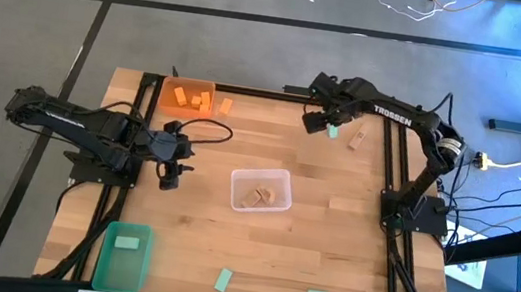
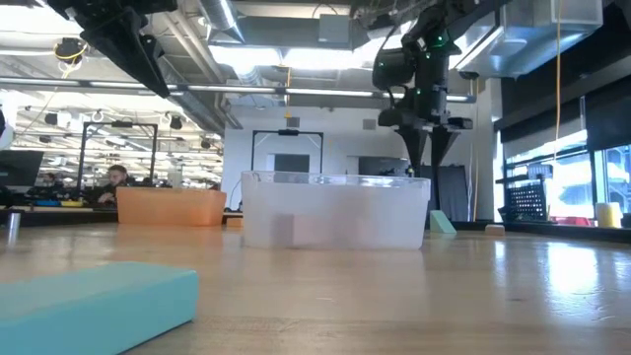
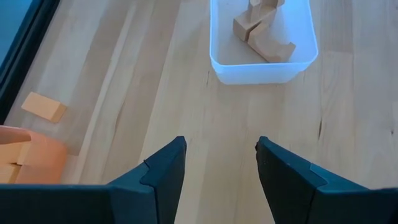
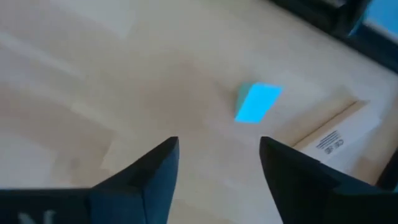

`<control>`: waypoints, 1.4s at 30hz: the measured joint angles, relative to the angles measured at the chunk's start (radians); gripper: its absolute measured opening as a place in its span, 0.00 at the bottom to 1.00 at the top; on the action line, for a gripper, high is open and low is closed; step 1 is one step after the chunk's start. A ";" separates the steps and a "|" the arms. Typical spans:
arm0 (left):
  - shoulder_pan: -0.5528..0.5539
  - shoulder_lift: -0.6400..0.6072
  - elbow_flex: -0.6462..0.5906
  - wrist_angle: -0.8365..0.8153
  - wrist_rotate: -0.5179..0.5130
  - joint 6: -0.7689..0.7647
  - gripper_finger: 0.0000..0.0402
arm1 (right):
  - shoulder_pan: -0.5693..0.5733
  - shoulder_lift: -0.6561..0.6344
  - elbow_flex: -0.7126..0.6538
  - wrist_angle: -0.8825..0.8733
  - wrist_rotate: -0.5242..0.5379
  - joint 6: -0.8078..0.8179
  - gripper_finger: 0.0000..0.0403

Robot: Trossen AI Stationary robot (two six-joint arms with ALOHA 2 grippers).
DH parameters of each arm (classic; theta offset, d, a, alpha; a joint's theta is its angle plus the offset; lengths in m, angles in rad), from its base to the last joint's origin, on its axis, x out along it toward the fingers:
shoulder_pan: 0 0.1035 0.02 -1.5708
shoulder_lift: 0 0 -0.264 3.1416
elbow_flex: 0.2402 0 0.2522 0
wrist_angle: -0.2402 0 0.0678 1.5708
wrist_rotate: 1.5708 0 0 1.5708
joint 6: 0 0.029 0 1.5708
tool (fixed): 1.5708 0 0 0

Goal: Sort & place blocks by color
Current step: Put the blue block into the green bin

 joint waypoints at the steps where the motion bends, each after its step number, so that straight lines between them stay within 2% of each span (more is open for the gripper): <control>1: 0.000 0.000 0.000 -0.003 0.000 0.000 0.46 | -0.011 0.000 -0.008 0.017 0.010 0.003 0.56; 6: 0.000 0.000 0.000 -0.007 0.000 0.000 0.46 | -0.058 0.000 -0.094 0.116 -0.017 0.037 0.57; 14: 0.000 0.000 0.000 -0.007 0.000 -0.002 0.46 | -0.118 0.001 -0.225 0.295 -0.013 0.003 0.57; 25: 0.000 0.000 0.000 -0.006 0.000 -0.001 0.46 | -0.168 0.001 -0.375 0.390 -0.012 -0.035 0.57; 42: 0.000 0.000 0.000 -0.006 0.000 0.000 0.46 | -0.171 0.001 -0.419 0.422 -0.013 -0.035 0.57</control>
